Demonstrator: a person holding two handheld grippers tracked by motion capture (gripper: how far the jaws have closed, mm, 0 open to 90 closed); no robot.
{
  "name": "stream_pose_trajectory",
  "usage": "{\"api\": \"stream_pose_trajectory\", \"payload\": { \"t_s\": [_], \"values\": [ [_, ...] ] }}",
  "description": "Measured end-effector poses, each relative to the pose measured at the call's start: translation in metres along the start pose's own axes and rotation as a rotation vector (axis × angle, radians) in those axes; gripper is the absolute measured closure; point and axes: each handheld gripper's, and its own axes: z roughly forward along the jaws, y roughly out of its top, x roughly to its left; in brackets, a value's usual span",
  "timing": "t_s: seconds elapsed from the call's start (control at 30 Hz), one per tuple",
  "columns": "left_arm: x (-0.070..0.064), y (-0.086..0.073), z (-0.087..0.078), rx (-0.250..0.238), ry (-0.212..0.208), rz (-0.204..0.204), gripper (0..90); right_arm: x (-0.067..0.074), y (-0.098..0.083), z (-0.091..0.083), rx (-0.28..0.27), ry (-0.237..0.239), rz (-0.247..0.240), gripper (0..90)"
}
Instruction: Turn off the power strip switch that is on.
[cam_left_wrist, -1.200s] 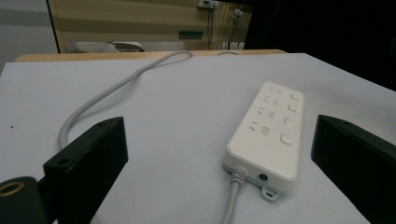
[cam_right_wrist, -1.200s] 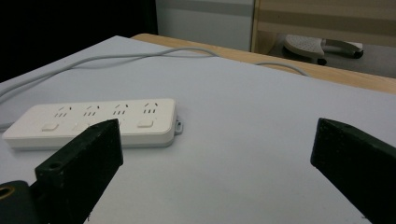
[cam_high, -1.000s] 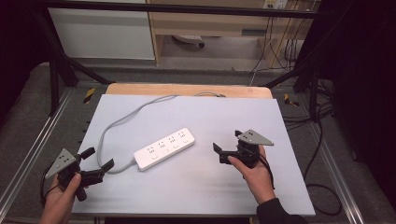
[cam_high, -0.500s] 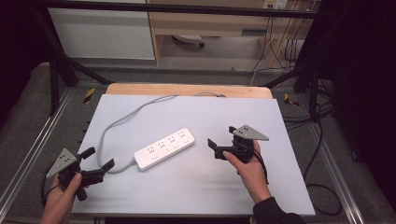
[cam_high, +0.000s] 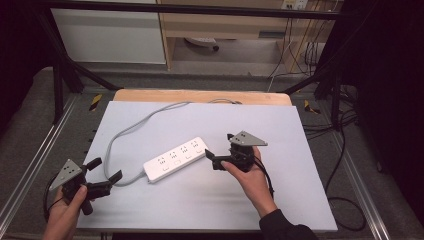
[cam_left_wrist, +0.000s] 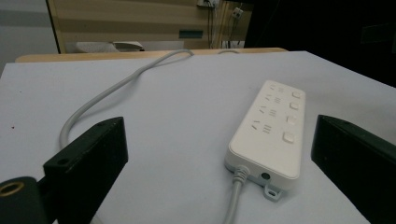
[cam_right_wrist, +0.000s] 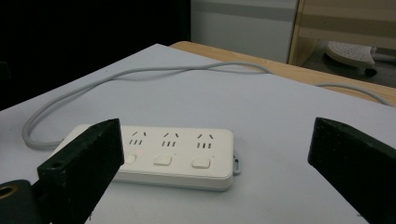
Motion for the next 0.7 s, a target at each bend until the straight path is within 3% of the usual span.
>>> {"api": "stream_pose_trajectory", "payload": {
  "t_s": [0.7],
  "values": [
    [0.000, -0.001, 0.000, 0.004, -0.001, -0.006, 4.0, 0.016, 0.004, 0.029, 0.029, 0.028, -0.009, 5.3]
  ]
}}
